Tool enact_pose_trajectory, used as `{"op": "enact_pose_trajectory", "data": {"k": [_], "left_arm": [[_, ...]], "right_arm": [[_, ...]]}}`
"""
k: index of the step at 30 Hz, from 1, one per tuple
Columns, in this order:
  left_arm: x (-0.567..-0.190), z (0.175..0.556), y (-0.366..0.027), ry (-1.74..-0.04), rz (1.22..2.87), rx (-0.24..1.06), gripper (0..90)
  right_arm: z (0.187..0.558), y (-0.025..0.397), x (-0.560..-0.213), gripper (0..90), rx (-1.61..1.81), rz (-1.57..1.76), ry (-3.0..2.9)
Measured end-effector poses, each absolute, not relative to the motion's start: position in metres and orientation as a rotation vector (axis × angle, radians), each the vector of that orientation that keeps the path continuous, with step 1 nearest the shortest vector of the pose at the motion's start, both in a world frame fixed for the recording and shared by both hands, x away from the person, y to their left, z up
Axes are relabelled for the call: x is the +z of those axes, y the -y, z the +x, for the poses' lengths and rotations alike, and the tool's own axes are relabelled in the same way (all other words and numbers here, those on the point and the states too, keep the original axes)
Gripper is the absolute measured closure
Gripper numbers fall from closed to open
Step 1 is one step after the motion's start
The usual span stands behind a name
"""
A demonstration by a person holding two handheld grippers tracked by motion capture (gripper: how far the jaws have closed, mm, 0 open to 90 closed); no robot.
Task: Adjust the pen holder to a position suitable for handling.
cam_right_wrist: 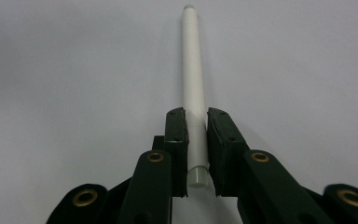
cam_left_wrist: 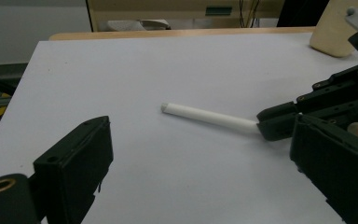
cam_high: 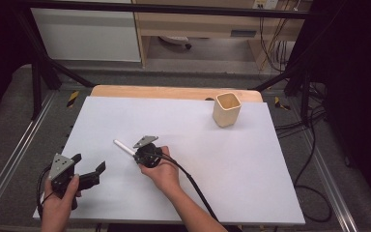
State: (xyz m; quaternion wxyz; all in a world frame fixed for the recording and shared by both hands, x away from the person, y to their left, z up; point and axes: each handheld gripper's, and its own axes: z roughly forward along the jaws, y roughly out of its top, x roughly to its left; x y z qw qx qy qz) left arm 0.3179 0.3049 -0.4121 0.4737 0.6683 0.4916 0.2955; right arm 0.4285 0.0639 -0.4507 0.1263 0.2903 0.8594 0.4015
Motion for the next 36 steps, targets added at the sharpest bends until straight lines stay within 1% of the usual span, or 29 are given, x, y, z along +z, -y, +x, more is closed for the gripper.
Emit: {"op": "enact_pose_trajectory", "data": {"k": [5,6,12,14,16,18,20,21,25,27,36], "left_arm": [[-0.412,0.317,-0.304,-1.201,1.635,0.723,6.2],[-0.412,0.316,-0.304,-1.201,1.634,0.724,6.2],[-0.412,0.316,-0.302,-1.195,1.64,0.718,6.2],[-0.413,0.317,-0.301,-1.194,1.644,0.717,6.2],[-0.412,0.316,-0.3,-1.191,1.648,0.719,6.2],[-0.412,0.316,-0.298,-1.185,1.651,0.721,6.2],[-0.413,0.315,-0.298,-1.182,1.658,0.717,6.2],[-0.413,0.314,-0.297,-1.181,1.659,0.711,6.2],[-0.414,0.314,-0.294,-1.165,1.66,0.689,6.2],[-0.416,0.312,-0.288,-1.164,1.684,0.655,6.3],[-0.415,0.311,-0.27,-1.107,1.699,0.607,6.4]], "right_arm": [[0.424,-0.051,-0.445,78.9,1.191,0.823,-2.493],[0.421,-0.041,-0.442,78.9,1.21,0.827,-2.481],[0.414,-0.018,-0.436,78.9,1.232,0.829,-2.446],[0.409,0.0,-0.434,78.9,1.242,0.856,-2.425],[0.408,0.005,-0.433,78.9,1.246,0.86,-2.418],[0.404,0.024,-0.43,78.9,1.254,0.863,-2.402],[0.402,0.031,-0.43,78.9,1.254,0.872,-2.397],[0.399,0.045,-0.431,78.9,1.26,0.886,-2.384],[0.392,0.073,-0.435,78.9,1.271,0.92,-2.361],[0.388,0.086,-0.435,78.9,1.279,0.933,-2.351],[0.371,0.132,-0.427,78.9,1.338,0.944,-2.311]]}}
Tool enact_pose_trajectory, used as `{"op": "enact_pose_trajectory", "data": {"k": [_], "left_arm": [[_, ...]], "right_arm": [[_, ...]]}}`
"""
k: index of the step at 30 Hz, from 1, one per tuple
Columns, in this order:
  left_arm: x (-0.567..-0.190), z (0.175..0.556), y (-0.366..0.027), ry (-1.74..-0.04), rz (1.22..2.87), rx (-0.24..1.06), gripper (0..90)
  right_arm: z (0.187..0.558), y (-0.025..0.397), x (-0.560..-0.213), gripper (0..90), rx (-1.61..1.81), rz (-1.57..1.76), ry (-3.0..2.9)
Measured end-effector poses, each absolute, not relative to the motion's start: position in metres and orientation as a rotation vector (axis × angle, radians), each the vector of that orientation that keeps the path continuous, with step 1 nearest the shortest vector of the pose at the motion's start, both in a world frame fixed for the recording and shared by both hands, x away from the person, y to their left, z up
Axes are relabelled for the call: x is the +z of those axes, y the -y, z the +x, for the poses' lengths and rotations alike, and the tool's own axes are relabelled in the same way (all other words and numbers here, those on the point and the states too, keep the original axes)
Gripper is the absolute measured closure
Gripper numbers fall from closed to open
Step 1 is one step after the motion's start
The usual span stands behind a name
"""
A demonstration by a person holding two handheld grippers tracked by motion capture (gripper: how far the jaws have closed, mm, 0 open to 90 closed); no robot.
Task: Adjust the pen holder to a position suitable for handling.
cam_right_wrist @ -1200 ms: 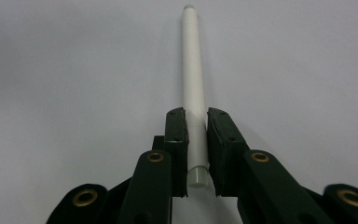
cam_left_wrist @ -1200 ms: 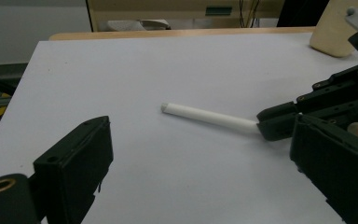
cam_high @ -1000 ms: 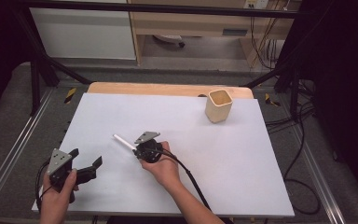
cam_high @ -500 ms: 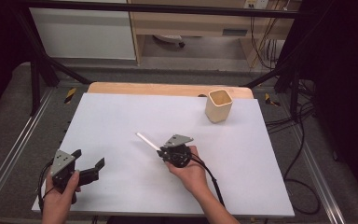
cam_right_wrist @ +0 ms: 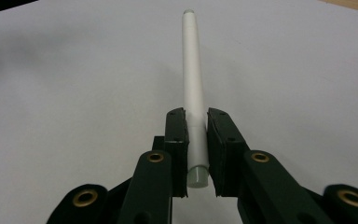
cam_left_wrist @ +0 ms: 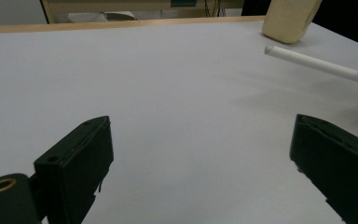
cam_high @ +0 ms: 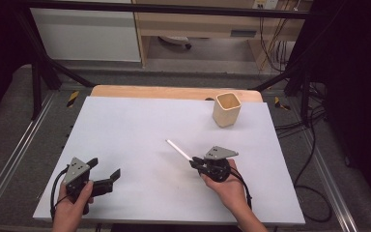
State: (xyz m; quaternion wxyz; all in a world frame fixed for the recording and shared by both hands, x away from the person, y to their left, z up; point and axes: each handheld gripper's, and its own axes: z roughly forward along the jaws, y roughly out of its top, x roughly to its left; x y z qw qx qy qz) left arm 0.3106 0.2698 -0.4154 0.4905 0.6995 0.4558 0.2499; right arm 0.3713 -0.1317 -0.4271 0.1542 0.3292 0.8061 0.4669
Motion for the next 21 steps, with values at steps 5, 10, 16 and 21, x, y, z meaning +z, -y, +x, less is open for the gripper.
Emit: {"op": "enact_pose_trajectory", "data": {"k": [5,10,16,21], "left_arm": [[-0.405,0.318,-0.256,-1.099,1.702,0.586,6.8],[-0.397,0.326,-0.24,-1.084,1.686,0.553,6.8],[-0.386,0.336,-0.212,-1.038,1.698,0.53,6.7],[-0.38,0.345,-0.193,-1.012,1.7,0.488,6.7]], "right_arm": [[0.362,0.149,-0.422,78.9,1.367,0.941,-2.273],[0.361,0.156,-0.419,78.8,1.426,0.945,-2.222],[0.36,0.156,-0.419,78.8,1.434,0.912,-2.214],[0.356,0.159,-0.418,78.8,1.454,0.909,-2.188]]}}
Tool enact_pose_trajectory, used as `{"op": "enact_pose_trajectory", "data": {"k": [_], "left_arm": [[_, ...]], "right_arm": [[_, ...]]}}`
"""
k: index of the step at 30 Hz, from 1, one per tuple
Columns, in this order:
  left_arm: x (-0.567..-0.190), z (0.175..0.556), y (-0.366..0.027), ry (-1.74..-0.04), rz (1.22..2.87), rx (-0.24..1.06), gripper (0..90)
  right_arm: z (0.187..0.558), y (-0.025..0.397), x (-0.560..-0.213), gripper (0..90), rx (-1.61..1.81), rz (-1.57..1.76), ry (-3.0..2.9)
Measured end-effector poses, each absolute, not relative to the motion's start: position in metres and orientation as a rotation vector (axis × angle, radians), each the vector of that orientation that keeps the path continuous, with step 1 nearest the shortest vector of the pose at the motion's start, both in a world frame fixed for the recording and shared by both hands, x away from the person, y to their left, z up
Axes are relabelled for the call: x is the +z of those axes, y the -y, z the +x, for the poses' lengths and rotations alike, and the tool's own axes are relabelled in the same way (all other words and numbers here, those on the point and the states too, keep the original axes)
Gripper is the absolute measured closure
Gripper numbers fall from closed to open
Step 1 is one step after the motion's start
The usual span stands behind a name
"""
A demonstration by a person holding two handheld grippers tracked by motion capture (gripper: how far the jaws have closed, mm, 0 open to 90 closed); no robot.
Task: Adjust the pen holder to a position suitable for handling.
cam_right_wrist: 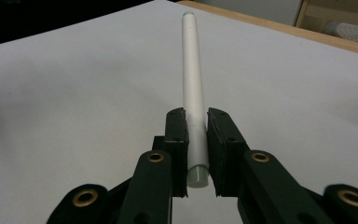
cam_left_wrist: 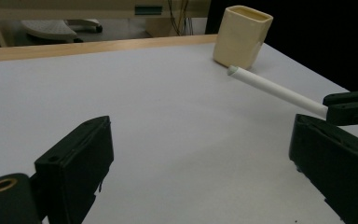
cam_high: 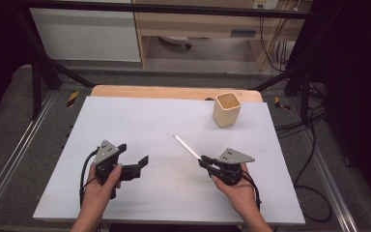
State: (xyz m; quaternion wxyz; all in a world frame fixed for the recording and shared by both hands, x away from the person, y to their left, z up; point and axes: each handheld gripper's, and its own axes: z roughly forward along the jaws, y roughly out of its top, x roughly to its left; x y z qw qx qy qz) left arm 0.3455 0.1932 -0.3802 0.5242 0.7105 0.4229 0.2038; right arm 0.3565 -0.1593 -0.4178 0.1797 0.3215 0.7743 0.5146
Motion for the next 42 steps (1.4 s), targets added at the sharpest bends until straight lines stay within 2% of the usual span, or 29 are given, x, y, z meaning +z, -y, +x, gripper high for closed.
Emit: {"op": "enact_pose_trajectory", "data": {"k": [9,14,31,42], "left_arm": [[-0.367,0.354,-0.166,-0.946,1.652,0.412,6.2],[-0.363,0.356,-0.153,-0.903,1.573,0.31,6.2],[-0.366,0.365,-0.141,-0.917,1.532,0.197,6.5],[-0.371,0.369,-0.136,-0.931,1.537,0.177,7.4]], "right_arm": [[0.348,0.166,-0.41,78.8,1.502,0.922,-2.126],[0.345,0.163,-0.407,78.8,1.509,0.904,-2.124],[0.341,0.159,-0.403,78.8,1.532,0.847,-2.078],[0.339,0.156,-0.402,78.8,1.551,0.825,-2.057]]}}
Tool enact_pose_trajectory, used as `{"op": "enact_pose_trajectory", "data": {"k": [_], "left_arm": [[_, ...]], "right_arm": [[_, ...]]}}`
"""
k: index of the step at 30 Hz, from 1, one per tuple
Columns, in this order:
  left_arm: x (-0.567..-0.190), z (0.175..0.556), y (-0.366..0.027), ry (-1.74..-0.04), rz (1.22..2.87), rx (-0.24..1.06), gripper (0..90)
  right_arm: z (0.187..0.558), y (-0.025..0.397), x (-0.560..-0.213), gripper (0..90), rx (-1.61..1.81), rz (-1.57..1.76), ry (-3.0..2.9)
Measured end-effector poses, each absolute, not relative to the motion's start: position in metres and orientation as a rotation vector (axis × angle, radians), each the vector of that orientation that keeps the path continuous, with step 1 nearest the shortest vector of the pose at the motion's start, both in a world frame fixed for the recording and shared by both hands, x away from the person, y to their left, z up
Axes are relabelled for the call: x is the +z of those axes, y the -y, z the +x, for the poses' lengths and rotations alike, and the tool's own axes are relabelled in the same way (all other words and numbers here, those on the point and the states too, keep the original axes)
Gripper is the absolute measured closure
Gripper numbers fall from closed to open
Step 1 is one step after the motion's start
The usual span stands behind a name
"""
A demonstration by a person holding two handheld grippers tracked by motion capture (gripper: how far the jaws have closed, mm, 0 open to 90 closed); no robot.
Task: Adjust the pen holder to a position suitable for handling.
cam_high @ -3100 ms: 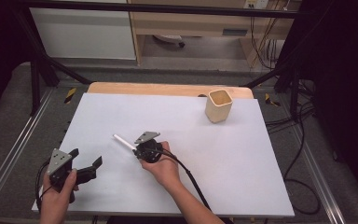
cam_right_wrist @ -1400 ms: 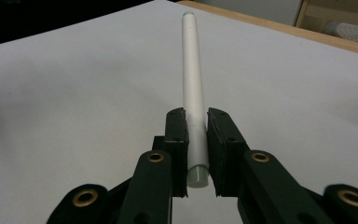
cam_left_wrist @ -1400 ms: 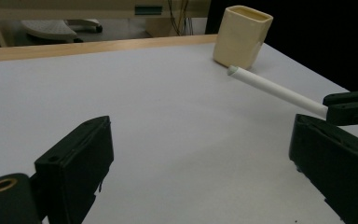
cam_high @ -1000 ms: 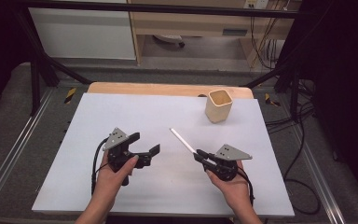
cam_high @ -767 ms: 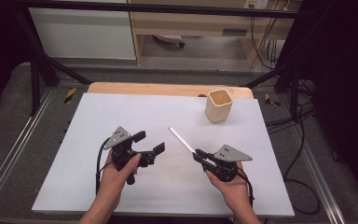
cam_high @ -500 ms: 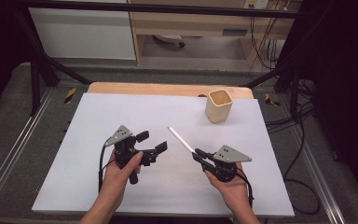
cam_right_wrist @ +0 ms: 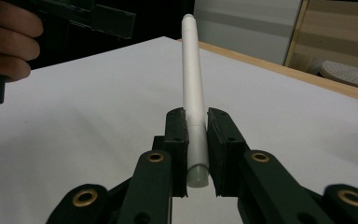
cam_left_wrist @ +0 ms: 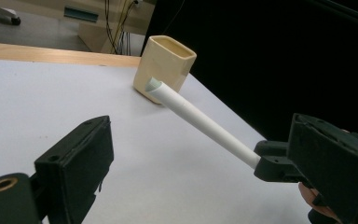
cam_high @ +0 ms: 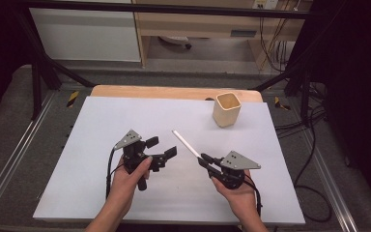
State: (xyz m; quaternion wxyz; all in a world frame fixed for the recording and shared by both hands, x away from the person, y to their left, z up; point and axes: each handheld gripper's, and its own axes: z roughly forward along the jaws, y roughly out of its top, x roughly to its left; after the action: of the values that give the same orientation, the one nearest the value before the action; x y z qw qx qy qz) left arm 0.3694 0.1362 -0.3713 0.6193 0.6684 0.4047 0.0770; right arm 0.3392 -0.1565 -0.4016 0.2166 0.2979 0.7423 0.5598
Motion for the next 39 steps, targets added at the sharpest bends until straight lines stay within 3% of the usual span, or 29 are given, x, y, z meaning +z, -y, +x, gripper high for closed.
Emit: {"op": "enact_pose_trajectory", "data": {"k": [21,39], "left_arm": [[-0.378,0.376,-0.132,-0.965,1.517,0.127,11.3],[-0.388,0.389,-0.126,-1.003,1.465,0.003,39.3]], "right_arm": [[0.335,0.148,-0.4,78.8,1.558,0.789,-2.037],[0.332,0.14,-0.4,78.8,1.592,0.75,-2.053]]}}
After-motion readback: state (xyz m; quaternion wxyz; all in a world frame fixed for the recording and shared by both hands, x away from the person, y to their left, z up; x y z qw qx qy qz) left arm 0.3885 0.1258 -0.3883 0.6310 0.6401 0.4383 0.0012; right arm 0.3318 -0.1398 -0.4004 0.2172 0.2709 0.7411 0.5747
